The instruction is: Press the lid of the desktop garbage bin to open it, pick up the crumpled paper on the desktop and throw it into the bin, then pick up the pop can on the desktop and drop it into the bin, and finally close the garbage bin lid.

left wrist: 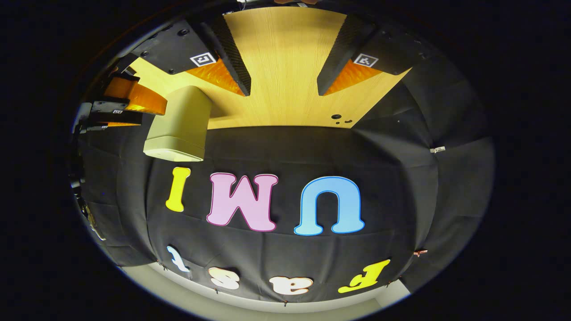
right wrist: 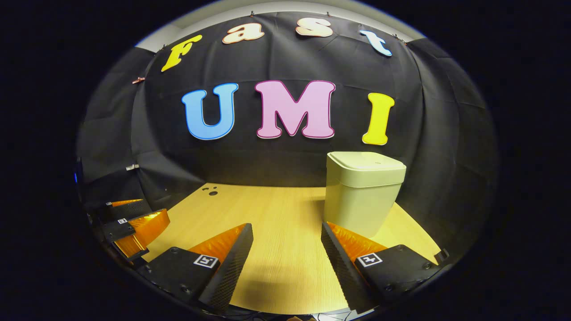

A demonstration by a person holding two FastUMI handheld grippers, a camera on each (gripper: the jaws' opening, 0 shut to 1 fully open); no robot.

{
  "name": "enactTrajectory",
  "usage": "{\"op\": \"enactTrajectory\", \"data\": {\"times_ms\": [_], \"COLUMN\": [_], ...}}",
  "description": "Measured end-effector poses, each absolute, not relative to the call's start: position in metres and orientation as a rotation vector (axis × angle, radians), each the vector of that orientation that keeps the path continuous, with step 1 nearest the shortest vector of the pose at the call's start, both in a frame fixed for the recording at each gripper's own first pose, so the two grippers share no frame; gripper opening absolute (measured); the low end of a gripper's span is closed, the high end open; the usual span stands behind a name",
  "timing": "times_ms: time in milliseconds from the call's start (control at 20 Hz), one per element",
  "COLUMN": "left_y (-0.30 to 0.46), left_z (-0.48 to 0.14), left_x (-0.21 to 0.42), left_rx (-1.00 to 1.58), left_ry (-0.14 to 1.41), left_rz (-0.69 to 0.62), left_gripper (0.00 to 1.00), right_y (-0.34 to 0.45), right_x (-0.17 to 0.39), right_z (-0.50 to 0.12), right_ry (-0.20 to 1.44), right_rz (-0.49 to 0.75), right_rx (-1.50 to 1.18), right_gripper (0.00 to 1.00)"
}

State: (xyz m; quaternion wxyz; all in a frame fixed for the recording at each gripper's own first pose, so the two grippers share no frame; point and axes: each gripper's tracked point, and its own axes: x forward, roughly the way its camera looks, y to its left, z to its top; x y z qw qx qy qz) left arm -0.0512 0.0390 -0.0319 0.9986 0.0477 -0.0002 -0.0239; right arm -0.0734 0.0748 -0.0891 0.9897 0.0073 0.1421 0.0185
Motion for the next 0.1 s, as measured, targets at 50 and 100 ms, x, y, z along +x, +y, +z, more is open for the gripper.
{"op": "enactTrajectory", "data": {"times_ms": [50,100], "left_y": [0.0372,0.0363], "left_z": [-0.0329,-0.0349], "left_x": [-0.0501,-0.0489], "left_rx": [0.094,0.087], "left_ry": [0.004,0.010], "left_rz": [-0.053,-0.061], "left_gripper": [0.96,0.96], "right_y": [0.0768,0.0788], "right_x": [-0.0741,-0.0743], "right_z": [-0.0915,-0.0930], "right_ry": [0.292,0.296], "right_rz": [0.042,0.049], "right_rx": [0.010,0.007], "right_gripper": [0.96,0.96]}}
